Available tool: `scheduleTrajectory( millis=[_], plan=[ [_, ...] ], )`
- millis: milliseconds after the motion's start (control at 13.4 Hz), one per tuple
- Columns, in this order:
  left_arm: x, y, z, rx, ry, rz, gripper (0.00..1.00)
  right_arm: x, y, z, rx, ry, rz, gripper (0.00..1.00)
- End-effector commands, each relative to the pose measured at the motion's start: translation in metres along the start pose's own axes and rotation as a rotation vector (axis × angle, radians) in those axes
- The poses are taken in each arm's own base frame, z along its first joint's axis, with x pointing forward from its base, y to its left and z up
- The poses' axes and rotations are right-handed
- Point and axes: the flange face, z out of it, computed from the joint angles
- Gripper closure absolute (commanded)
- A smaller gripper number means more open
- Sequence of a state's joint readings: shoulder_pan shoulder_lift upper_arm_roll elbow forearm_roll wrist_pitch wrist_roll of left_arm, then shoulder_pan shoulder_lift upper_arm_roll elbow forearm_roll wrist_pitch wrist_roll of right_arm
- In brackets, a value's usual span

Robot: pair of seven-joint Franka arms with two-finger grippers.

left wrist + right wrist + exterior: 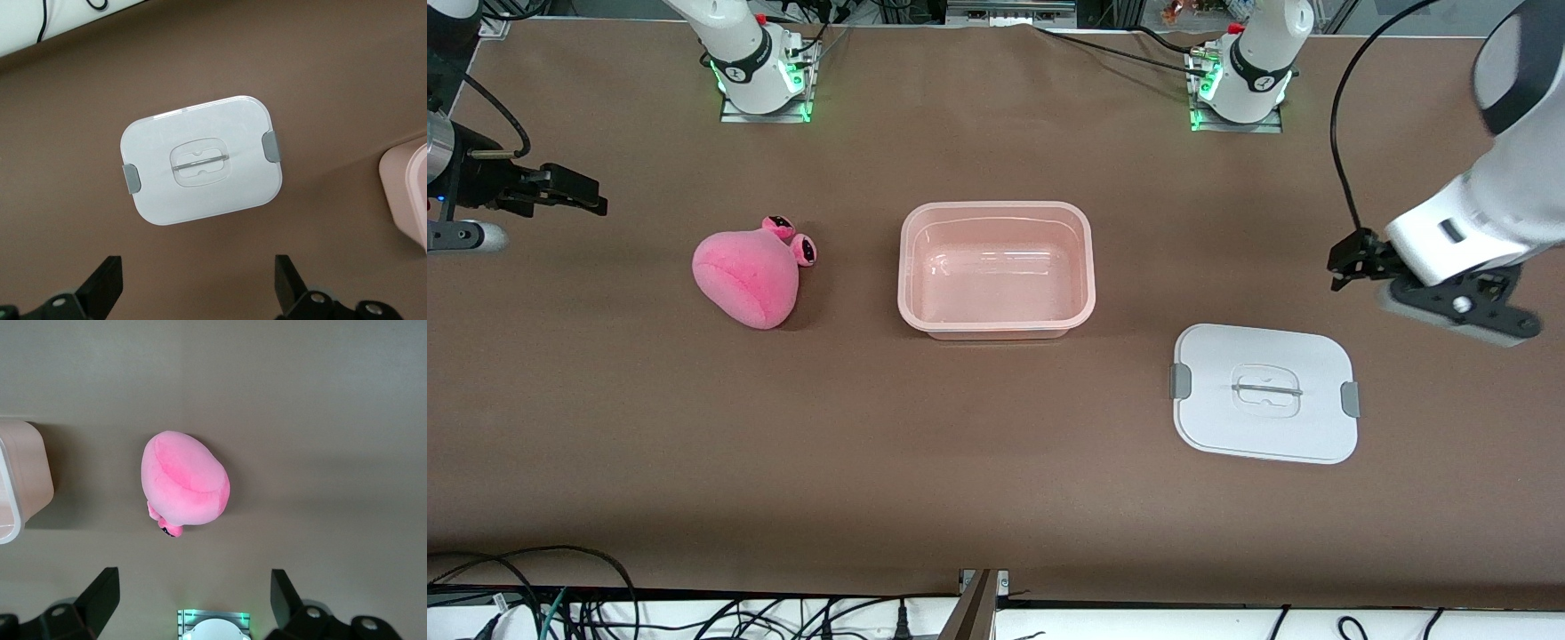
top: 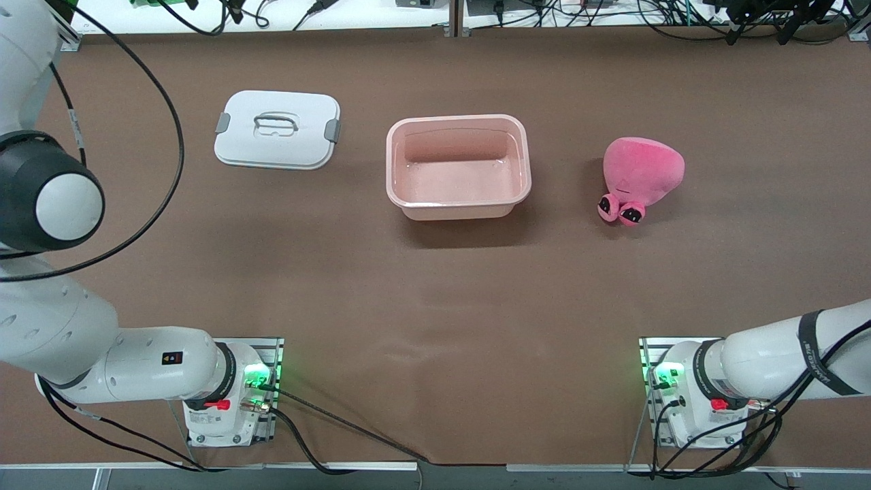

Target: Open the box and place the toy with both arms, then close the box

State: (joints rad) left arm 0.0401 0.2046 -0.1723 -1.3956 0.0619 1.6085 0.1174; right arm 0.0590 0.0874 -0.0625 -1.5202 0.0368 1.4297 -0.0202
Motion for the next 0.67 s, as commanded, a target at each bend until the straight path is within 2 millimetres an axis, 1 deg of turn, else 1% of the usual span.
scheduleTrajectory(
  millis=[0, 149, 223, 298, 595],
  plan=[
    [-0.036, -0.014, -0.011, -0.033, 0.029, -0.122, 0.00, -0.004, 0.000, -0.008, -0.010, 0.021, 0.002, 0.00],
    [-0.058, -0.015, -0.017, -0.011, 0.071, -0.154, 0.00, -0.005, -0.001, -0.010, -0.008, 0.024, 0.005, 0.00],
    [-0.063, -0.007, -0.017, -0.007, 0.070, -0.183, 0.00, -0.005, 0.000, -0.010, -0.005, 0.026, 0.006, 0.00],
    [-0.068, -0.009, -0.021, 0.004, 0.073, -0.209, 0.00, -0.005, -0.001, -0.011, -0.002, 0.029, 0.004, 0.00],
    [-0.067, -0.011, -0.018, 0.005, 0.067, -0.214, 0.00, -0.006, -0.001, -0.013, -0.010, 0.033, 0.005, 0.00]
  ],
)
